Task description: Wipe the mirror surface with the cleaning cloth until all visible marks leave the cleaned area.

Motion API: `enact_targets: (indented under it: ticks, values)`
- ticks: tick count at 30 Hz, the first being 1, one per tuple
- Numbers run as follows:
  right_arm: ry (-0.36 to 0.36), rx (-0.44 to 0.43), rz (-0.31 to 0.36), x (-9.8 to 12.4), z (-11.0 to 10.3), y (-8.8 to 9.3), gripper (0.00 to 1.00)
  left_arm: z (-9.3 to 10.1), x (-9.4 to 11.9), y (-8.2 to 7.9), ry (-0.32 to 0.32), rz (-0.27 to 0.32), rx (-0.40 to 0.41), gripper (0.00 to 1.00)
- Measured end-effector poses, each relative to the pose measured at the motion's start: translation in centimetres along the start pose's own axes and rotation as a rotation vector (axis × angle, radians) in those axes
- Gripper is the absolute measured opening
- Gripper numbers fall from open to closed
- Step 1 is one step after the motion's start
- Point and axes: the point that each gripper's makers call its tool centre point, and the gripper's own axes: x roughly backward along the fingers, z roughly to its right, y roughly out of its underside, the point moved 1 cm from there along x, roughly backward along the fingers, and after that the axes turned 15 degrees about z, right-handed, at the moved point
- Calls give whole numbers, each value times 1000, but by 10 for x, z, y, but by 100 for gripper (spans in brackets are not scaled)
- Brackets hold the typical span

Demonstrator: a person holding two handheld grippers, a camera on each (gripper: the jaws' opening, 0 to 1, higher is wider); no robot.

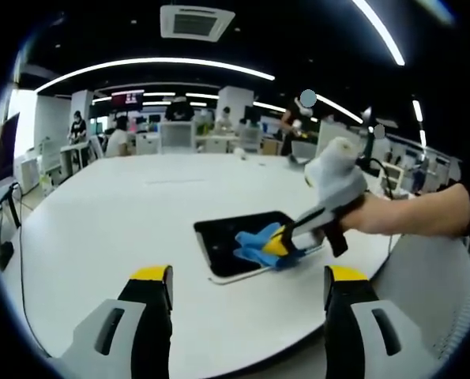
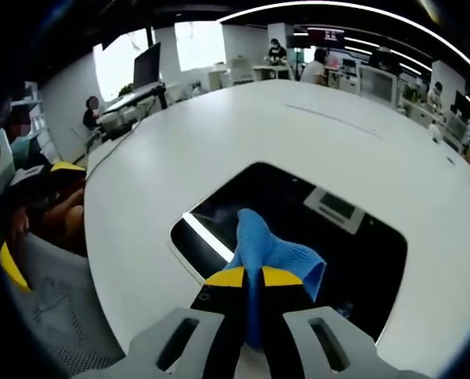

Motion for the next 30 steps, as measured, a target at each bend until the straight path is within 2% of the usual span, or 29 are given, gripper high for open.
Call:
enact_targets:
  ticks: [7,12,23,30]
  values:
    - [-45,-30,22,-13,-18,-8,1,1,0,1,14,-5,-1,78]
    - [-84,-7,26,-23,-36,-14,1,0,0,0,7,3,4,77]
    - [-107,0,36,-28,-45,-17,1,-1,-1,-1,6,11,9,76]
    - [-127,-12,53,-35,-61,-20,1,0,-2,-2,10,13,8,76]
